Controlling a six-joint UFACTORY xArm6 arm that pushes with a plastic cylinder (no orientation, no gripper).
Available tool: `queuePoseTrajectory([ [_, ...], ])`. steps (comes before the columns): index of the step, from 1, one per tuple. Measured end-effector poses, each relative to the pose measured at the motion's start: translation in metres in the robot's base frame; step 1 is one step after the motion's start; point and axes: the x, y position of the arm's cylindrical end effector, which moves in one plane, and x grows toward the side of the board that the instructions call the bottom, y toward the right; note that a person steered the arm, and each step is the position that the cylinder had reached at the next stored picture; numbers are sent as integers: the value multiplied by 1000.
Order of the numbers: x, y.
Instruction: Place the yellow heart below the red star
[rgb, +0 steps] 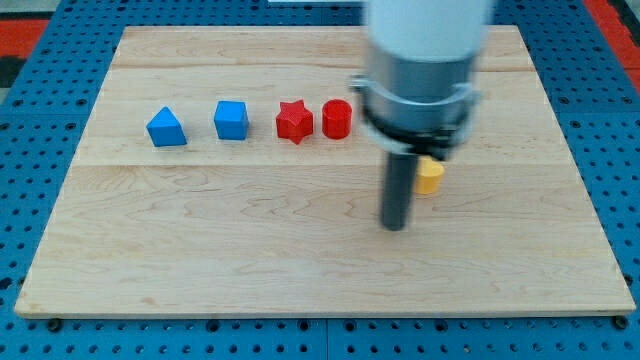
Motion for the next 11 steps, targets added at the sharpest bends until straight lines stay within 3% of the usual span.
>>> queuePoseTrajectory([
  [1, -27, 93],
  [2, -52, 98],
  [4, -55, 15],
  [5, -65, 12],
  [6, -26, -35],
  [7, -18, -92],
  [9, -68, -103],
  [11, -74, -167],
])
